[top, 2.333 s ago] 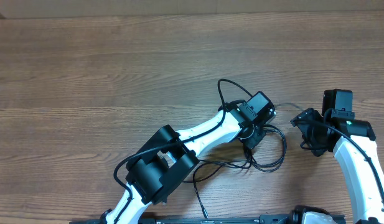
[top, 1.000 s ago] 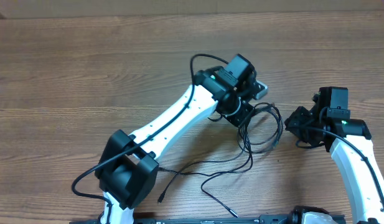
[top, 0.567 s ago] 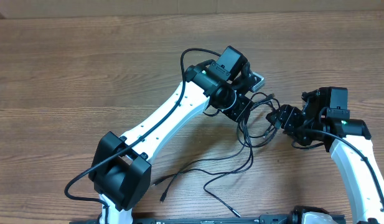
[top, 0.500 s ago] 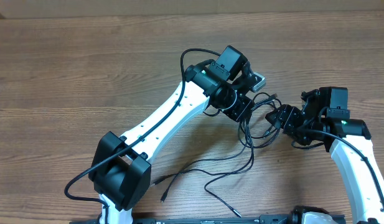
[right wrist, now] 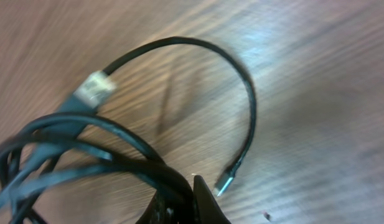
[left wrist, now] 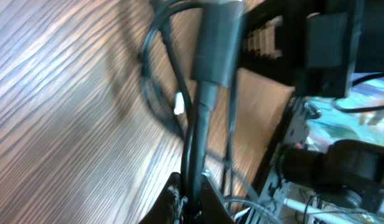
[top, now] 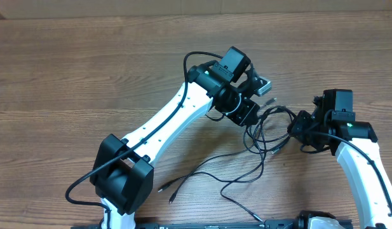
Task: Untangle cables
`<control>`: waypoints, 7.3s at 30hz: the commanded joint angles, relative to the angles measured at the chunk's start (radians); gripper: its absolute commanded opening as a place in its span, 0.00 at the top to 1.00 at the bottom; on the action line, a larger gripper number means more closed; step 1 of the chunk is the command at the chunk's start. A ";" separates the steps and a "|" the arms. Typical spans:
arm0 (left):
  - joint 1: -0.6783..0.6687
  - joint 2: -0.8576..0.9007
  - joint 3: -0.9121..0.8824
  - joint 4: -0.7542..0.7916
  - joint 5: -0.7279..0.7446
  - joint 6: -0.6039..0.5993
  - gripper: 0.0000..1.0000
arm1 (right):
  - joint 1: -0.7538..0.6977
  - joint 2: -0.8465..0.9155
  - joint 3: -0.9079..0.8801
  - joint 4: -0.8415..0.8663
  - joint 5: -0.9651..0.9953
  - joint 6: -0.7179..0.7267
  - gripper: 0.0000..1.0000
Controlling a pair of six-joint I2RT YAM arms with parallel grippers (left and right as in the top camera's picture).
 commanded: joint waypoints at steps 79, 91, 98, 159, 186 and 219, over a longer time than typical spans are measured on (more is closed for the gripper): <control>-0.020 0.244 0.086 -0.156 -0.222 0.320 0.12 | -0.011 -0.033 0.108 0.072 -0.092 -0.082 0.96; -0.018 0.244 0.086 -0.178 -0.397 0.233 0.96 | -0.011 -0.033 0.108 0.058 -0.063 -0.074 0.96; 0.080 0.196 0.102 -0.249 -0.711 -0.017 0.96 | -0.012 -0.033 0.108 -0.008 0.390 0.165 0.96; -0.115 0.148 0.097 0.120 -0.402 0.230 0.00 | -0.282 -0.033 0.127 -0.169 0.249 0.199 0.00; -0.186 0.370 0.097 -0.019 -0.531 0.346 0.96 | -0.380 -0.033 0.127 -0.200 0.193 0.192 0.00; 0.034 -0.071 0.109 -0.278 -0.386 0.053 0.96 | 0.003 0.063 0.147 0.181 -0.117 -0.211 0.00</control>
